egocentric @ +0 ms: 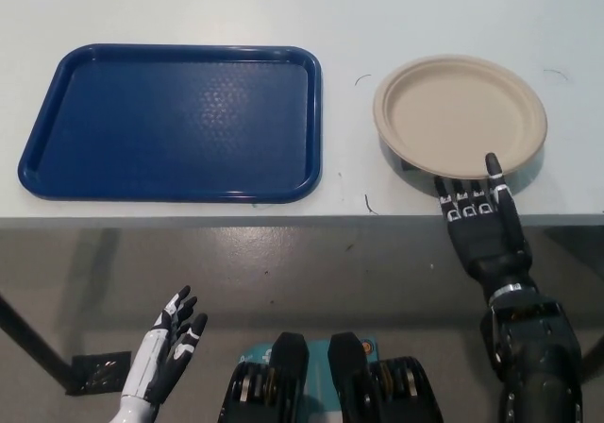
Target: Use the right hand to pick up a plate from a leveled surface and place it into a tray on the left side
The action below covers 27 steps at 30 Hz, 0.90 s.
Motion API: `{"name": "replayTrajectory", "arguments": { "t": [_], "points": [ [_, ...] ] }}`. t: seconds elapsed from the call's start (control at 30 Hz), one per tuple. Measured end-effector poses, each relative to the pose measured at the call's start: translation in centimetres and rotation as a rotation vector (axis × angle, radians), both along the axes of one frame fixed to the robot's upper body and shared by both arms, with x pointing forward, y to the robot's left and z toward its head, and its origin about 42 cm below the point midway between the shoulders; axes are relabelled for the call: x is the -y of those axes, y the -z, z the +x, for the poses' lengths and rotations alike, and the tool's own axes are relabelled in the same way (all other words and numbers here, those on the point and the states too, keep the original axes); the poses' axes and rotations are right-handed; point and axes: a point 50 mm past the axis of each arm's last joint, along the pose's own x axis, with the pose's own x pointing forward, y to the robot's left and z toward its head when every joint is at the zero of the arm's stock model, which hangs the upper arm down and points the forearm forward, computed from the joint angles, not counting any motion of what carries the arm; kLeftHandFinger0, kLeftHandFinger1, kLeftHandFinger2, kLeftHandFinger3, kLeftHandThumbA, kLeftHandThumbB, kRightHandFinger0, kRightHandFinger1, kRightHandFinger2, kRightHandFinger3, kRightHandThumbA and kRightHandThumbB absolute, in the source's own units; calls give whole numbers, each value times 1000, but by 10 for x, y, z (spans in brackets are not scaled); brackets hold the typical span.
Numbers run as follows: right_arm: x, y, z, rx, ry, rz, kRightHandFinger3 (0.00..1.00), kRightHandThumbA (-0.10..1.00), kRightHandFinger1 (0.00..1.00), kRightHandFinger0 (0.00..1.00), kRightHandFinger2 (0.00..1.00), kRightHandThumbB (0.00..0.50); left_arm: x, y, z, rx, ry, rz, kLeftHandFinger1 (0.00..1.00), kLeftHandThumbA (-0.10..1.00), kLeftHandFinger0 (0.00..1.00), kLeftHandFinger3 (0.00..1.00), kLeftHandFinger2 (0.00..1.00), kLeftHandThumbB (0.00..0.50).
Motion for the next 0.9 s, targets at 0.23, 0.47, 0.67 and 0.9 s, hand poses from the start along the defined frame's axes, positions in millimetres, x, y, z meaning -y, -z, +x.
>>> {"name": "replayTrajectory", "arguments": {
  "t": [0.23, 0.47, 0.67, 0.9],
  "points": [
    [5, -9, 26, -94, -68, -73, 414, 804, 164, 130, 404, 70, 0, 1, -1, -2, 0, 0, 1000, 843, 1000, 1000, 1000, 236],
    [4, -10, 60, -253, -130, -164, 653, 417, 34, 0, 459, 0, 1, 1, 0, -2, 1, -1, 1000, 840, 1000, 1000, 1000, 256],
    [2, -10, 64, -266, -137, -187, 710, 428, 75, 0, 493, 0, 1, 1, -1, -4, 2, 0, 1000, 835, 1000, 1000, 1000, 242],
    [4, -12, 61, -255, -137, -199, 759, 450, 112, 0, 507, 0, 1, 1, -1, -3, 3, 0, 1000, 830, 1000, 1000, 1000, 227]
  ]
}}
